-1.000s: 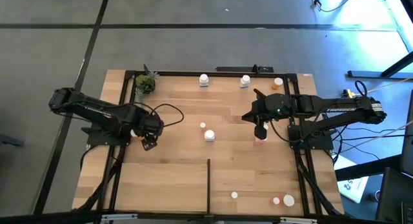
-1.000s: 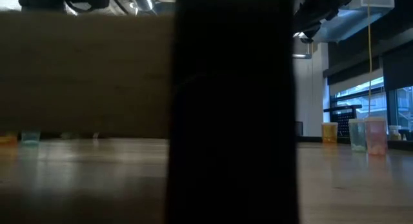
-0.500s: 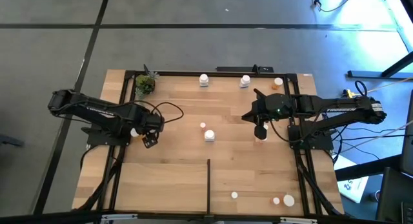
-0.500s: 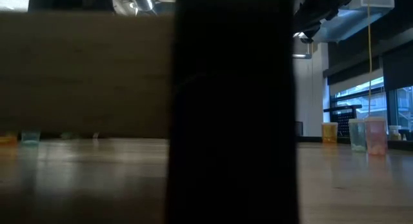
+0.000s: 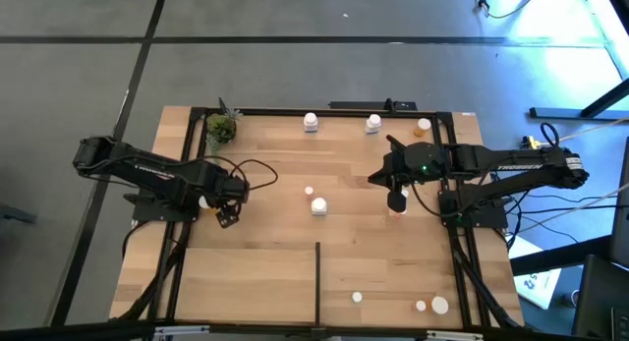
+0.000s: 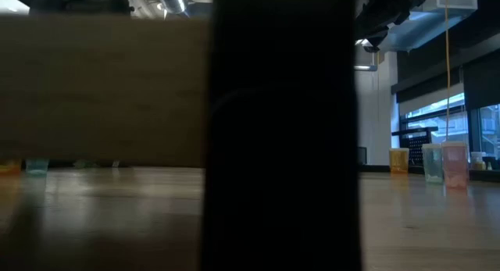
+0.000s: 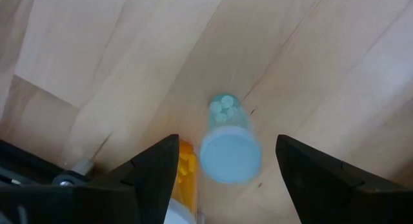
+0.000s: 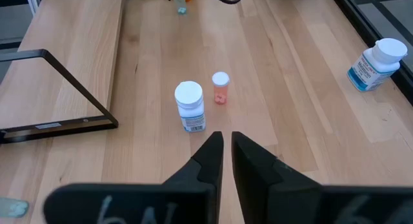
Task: Pick and place medicine bottles onto shelf by color
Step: Put the top left blue pill bottle on the shelf
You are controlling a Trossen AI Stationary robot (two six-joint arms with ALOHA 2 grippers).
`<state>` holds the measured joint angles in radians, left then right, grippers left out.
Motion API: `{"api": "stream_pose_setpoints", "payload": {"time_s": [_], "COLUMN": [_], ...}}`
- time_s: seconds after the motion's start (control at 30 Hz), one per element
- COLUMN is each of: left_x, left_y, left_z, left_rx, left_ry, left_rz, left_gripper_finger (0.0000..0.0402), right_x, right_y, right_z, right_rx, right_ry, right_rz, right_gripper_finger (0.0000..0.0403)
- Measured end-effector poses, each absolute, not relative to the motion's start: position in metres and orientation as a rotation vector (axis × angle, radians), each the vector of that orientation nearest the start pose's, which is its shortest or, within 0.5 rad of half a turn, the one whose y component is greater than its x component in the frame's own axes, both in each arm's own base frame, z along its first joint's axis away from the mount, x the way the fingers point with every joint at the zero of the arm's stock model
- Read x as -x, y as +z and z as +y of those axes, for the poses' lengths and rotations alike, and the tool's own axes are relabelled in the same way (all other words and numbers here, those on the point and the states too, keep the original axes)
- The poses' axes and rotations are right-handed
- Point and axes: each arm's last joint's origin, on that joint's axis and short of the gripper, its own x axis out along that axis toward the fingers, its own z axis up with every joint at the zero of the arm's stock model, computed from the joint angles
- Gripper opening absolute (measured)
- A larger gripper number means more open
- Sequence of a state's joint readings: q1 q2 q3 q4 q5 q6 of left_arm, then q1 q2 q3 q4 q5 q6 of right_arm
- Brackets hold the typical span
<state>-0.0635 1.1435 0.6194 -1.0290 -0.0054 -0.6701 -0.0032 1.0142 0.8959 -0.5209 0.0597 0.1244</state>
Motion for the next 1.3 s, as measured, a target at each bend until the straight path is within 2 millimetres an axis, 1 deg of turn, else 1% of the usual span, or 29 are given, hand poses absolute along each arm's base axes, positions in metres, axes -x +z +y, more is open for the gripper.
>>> {"api": "stream_pose_setpoints", "payload": {"time_s": [0.23, 0.4, 0.6, 0.87, 0.97, 1.3], "left_x": [-0.1545, -0.1545, -0.1545, -0.154, -0.1538, -0.1531], "left_y": [0.1729, 0.173, 0.173, 0.1729, 0.1729, 0.1753], "left_z": [-0.0093, -0.0087, -0.0087, -0.0086, -0.0087, -0.0098], "left_rx": [0.467, 0.454, 0.458, 0.457, 0.457, 0.452], "left_ry": [0.477, 0.491, 0.499, 0.502, 0.502, 0.498], "left_rz": [1.481, 1.474, 1.472, 1.477, 1.478, 1.495], "left_gripper_finger": [0.025, 0.0235, 0.0191, 0.0118, 0.01, 0.0093], "right_x": [-0.2084, -0.2084, -0.2084, -0.2084, -0.2084, -0.2084], "right_y": [0.3007, 0.3007, 0.3007, 0.3007, 0.3007, 0.3007], "right_z": [-0.0024, -0.0024, -0.0024, -0.0025, -0.0024, -0.0025], "right_rx": [-0.102, -0.102, -0.103, -0.102, -0.103, -0.103], "right_ry": [-0.101, -0.101, -0.101, -0.101, -0.101, -0.101], "right_rz": [0.634, 0.634, 0.634, 0.634, 0.634, 0.634], "right_gripper_finger": [0.0036, 0.0036, 0.0036, 0.0036, 0.0036, 0.0036]}}
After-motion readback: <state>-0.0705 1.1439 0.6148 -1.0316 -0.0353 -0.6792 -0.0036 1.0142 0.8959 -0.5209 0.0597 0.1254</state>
